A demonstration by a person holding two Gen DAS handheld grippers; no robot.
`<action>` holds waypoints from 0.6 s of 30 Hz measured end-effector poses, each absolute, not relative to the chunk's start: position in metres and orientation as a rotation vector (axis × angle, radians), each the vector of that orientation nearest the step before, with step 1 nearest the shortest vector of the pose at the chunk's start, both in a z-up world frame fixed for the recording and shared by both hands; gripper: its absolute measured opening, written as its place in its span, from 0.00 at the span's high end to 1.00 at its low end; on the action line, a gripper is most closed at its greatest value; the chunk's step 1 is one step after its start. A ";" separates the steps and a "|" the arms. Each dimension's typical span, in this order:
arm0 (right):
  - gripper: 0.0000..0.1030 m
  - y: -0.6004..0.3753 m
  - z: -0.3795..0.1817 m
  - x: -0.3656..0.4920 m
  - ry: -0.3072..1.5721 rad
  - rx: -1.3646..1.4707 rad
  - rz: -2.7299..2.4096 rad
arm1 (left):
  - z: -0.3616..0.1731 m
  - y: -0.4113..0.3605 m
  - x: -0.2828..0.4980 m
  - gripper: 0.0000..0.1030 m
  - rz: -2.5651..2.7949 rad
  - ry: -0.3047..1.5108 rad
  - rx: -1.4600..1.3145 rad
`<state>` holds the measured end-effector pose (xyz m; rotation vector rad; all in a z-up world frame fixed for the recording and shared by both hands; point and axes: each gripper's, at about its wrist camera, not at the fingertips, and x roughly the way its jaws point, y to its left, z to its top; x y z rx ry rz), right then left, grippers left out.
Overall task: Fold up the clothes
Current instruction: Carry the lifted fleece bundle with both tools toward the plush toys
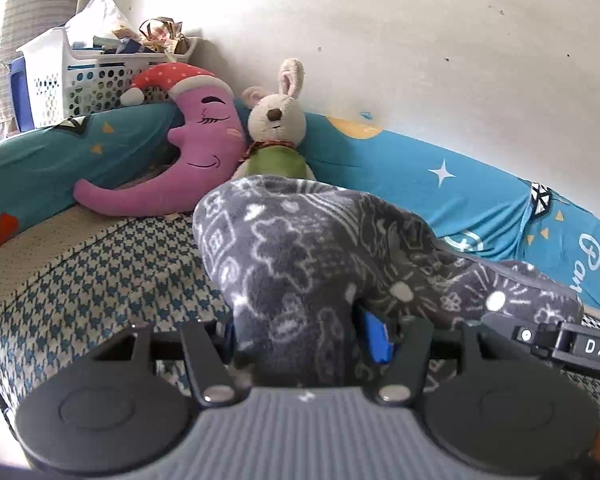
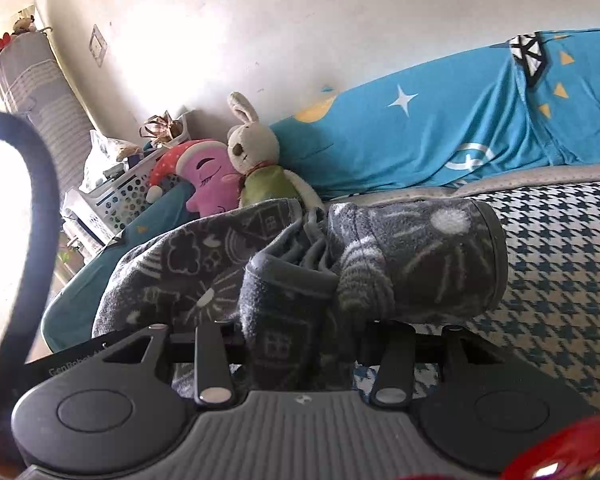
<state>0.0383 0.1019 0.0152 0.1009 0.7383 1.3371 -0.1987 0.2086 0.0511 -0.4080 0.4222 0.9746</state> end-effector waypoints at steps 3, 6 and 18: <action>0.56 0.108 0.020 0.031 0.711 0.095 1.359 | 0.053 0.211 -0.204 0.46 0.994 0.411 -0.404; 0.56 0.114 0.024 0.023 0.682 0.086 1.387 | 0.058 0.215 -0.210 0.46 1.017 0.394 -0.398; 0.56 0.142 0.029 0.007 0.658 0.112 1.457 | 0.073 0.235 -0.231 0.46 1.094 0.343 -0.369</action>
